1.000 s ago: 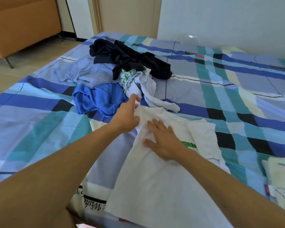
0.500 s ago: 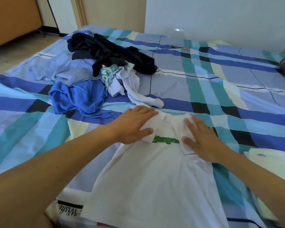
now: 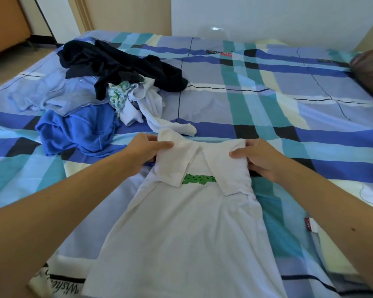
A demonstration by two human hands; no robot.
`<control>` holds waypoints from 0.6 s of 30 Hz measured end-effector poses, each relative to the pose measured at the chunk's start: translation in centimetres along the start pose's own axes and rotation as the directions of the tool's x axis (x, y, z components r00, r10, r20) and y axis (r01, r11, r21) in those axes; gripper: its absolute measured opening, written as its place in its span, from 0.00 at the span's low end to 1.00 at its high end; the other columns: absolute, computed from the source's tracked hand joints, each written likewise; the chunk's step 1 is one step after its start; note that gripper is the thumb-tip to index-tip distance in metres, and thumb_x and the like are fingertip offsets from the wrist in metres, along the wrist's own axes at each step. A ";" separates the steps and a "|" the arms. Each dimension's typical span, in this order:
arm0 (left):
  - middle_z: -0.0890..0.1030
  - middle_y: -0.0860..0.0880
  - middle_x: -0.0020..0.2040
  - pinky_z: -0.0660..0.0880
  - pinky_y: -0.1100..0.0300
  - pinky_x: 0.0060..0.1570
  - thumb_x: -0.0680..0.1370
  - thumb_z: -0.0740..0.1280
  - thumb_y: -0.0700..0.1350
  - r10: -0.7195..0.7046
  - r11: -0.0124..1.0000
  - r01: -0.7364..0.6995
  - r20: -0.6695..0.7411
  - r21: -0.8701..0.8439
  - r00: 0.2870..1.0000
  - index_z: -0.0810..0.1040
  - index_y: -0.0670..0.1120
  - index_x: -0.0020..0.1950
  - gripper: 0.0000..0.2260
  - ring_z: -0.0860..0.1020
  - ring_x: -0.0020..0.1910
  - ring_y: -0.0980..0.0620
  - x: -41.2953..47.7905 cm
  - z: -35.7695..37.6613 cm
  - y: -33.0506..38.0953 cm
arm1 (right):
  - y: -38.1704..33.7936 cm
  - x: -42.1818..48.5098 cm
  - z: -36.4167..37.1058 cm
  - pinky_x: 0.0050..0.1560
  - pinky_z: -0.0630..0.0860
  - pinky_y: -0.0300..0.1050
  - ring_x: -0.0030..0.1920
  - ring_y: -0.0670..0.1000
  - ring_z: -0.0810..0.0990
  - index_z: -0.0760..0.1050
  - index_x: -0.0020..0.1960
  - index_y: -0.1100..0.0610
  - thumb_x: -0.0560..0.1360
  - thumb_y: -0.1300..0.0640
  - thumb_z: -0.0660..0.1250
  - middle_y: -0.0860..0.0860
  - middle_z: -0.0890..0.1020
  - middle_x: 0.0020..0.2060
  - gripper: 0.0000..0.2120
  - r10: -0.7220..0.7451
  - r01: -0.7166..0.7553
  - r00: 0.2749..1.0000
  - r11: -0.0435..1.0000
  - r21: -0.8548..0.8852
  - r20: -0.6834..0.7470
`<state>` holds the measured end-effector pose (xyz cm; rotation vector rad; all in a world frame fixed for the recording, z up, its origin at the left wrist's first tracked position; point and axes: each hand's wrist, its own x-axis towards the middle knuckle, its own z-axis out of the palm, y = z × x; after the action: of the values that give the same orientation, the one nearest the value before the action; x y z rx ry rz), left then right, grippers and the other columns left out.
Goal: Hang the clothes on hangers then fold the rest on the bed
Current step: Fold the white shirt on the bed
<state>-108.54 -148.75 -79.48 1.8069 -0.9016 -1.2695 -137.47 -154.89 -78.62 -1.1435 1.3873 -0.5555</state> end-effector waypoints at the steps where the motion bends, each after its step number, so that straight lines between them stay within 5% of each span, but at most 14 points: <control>1: 0.86 0.45 0.51 0.82 0.48 0.54 0.74 0.76 0.48 0.009 1.000 -0.009 0.014 -0.023 1.000 0.82 0.46 0.59 0.15 0.84 0.53 0.42 -0.2 0.1 0.4 | -0.3 -0.3 -0.1 0.48 0.82 0.47 0.57 0.59 0.84 0.79 0.61 0.62 0.74 0.67 0.72 0.56 0.86 0.53 0.16 -0.014 0.014 1.000 0.999 0.033 0.023; 4: 0.86 0.44 0.51 0.82 0.46 0.51 0.78 0.71 0.43 0.033 0.987 -0.033 -0.004 -0.160 0.999 0.83 0.46 0.54 0.06 0.84 0.52 0.42 -0.8 0.3 1.7 | -1.7 -0.8 -0.4 0.48 0.81 0.47 0.55 0.57 0.85 0.81 0.58 0.60 0.75 0.66 0.70 0.54 0.87 0.51 0.12 -0.098 0.095 0.995 0.989 0.116 0.015; 10: 0.84 0.41 0.56 0.78 0.46 0.61 0.79 0.62 0.33 0.277 0.931 -0.241 0.099 -0.274 0.956 0.80 0.41 0.58 0.11 0.82 0.58 0.41 -3.8 -1.5 3.8 | -4.3 -4.7 -1.2 0.58 0.80 0.49 0.55 0.54 0.84 0.81 0.57 0.57 0.76 0.68 0.68 0.53 0.86 0.53 0.13 -0.305 0.299 0.952 0.943 0.150 0.018; 15: 0.85 0.42 0.53 0.81 0.55 0.55 0.75 0.68 0.31 0.434 0.897 -0.436 0.342 -0.075 0.834 0.81 0.41 0.56 0.12 0.83 0.54 0.46 -8.8 -3.6 3.2 | -3.7 -10.4 -1.7 0.48 0.79 0.38 0.49 0.49 0.83 0.77 0.59 0.66 0.75 0.70 0.70 0.57 0.84 0.49 0.13 -0.401 0.431 0.880 0.899 -0.075 0.253; 18: 0.83 0.37 0.51 0.79 0.53 0.52 0.72 0.72 0.37 0.466 0.823 -0.560 0.454 0.092 0.759 0.81 0.37 0.54 0.12 0.83 0.49 0.49 -11.8 -4.3 1.7 | -2.7 -13.7 -1.2 0.44 0.75 0.34 0.43 0.44 0.81 0.79 0.54 0.63 0.73 0.66 0.75 0.54 0.83 0.44 0.11 -0.422 0.554 0.807 0.783 -0.281 0.414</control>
<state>-107.78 -138.73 -71.82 1.2981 -1.7128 -1.2262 -140.20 -144.50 -69.63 -1.8716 0.9098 -0.4294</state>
